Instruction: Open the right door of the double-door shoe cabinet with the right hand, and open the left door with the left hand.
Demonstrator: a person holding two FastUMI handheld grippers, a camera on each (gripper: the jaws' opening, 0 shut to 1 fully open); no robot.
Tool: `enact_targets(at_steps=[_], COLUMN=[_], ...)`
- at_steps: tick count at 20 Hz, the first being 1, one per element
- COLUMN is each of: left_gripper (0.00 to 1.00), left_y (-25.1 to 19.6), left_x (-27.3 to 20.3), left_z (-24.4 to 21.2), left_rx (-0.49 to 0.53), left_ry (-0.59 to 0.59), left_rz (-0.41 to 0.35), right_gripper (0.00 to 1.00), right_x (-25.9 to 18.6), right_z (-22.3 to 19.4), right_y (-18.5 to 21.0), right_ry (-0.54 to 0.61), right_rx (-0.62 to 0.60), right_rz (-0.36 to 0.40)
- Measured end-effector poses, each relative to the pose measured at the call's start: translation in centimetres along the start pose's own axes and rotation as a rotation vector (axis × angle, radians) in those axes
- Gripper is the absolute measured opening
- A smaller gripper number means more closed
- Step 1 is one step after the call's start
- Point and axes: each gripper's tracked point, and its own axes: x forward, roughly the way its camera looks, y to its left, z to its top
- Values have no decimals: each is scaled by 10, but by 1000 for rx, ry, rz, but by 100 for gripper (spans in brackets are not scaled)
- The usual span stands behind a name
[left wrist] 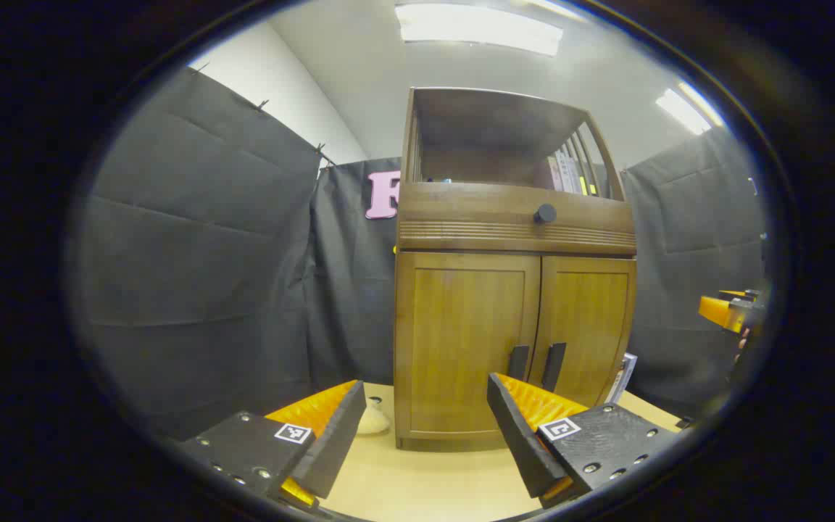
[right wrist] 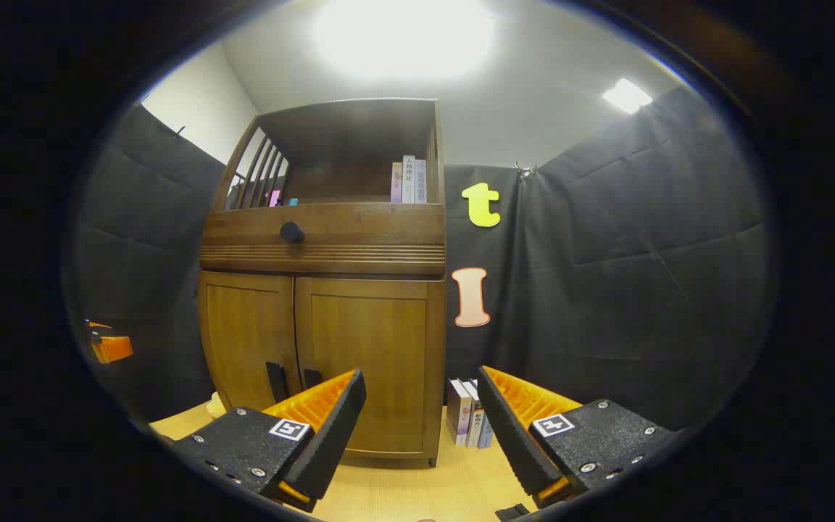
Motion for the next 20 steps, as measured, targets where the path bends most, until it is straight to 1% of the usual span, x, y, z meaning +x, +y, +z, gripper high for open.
enact_targets(at_steps=[11, 12, 13, 14, 15, 16, 17, 20], left_gripper=[100, 100, 100, 100, 100, 100, 100, 100], left_y=[-3, -3, -3, -2, -2, -2, -2, -1], left_x=[-2, -2, -2, -2, -2, -2, -2, 1], left_z=[-1, 0, -1, -2, -2, -3, -3, -7], left_rx=[16, 13, 9, 6, 5, 5, 5, 5], left_ry=[-12, -14, -14, -15, -15, -14, -13, -4], left_rz=[-14, -18, -21, -25, -27, -29, -31, -30], right_gripper=[96, 92, 92, 96, 92, 92, 96, 96], right_x=[-2, -2, -2, -2, -2, -1, 0, 6], right_z=[-5, -6, -7, -7, -8, -10, -12, -16], right_y=[17, 18, 17, 17, 18, 19, 19, 23], right_ry=[15, 14, 13, 14, 15, 19, 23, 37], right_rx=[7, 4, 2, 2, 2, 2, 2, 10], right_rz=[26, 26, 25, 24, 25, 27, 28, 34])
